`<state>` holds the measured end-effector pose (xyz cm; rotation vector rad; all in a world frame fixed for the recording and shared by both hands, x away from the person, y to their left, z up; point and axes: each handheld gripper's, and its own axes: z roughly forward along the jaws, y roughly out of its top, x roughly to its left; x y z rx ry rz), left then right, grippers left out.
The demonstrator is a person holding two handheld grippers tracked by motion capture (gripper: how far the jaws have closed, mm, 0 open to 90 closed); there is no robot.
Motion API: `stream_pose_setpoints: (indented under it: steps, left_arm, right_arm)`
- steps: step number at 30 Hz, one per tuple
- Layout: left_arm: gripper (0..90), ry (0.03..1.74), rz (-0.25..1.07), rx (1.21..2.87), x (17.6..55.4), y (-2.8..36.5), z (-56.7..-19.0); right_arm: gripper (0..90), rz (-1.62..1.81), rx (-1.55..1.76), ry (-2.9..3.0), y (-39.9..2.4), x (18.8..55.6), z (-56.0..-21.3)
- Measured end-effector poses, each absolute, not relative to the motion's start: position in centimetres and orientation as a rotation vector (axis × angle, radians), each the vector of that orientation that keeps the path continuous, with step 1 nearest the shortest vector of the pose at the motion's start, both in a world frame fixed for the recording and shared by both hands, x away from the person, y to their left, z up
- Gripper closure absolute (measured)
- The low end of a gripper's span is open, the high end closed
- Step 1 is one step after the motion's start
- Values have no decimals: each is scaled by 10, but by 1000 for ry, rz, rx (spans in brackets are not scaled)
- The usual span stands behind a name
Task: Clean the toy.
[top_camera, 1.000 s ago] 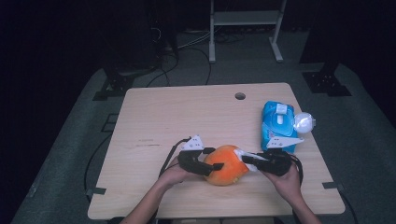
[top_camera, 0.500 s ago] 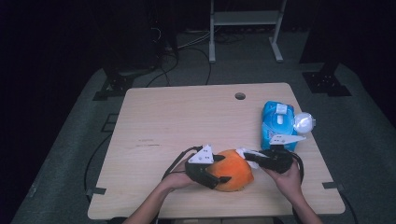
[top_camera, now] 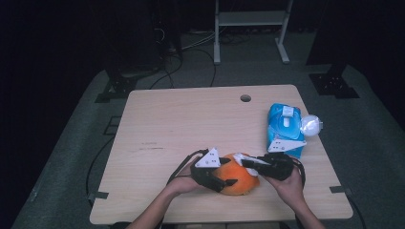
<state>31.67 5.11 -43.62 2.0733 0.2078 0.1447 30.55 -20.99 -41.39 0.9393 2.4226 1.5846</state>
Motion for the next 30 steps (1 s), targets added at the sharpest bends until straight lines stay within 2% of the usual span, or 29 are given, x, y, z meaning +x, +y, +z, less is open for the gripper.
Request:
stream_pose_setpoints:
  steps: [8, 14, 24, 28, 29, 30]
  left_arm:
    - [276, 315, 117, 2033, 332, 67, -440]
    - [273, 349, 119, 2026, 333, 68, -440]
    - [270, 175, 185, 2074, 311, 41, -436]
    - [220, 206, 152, 2048, 315, 46, -434]
    - [148, 283, 136, 2038, 320, 49, -431]
    - [107, 283, 136, 2038, 320, 49, -431]
  right_arm:
    - [801, 1542, 1086, 2429, -235, 317, -429]
    - [801, 1554, 1010, 2460, -227, 308, -421]
    - [800, 1565, 915, 2451, -210, 305, -411]
    - [800, 1533, 954, 2470, -216, 309, -417]
    - [799, 1524, 969, 2476, -219, 310, -418]
    - [799, 1524, 969, 2476, -219, 310, -418]
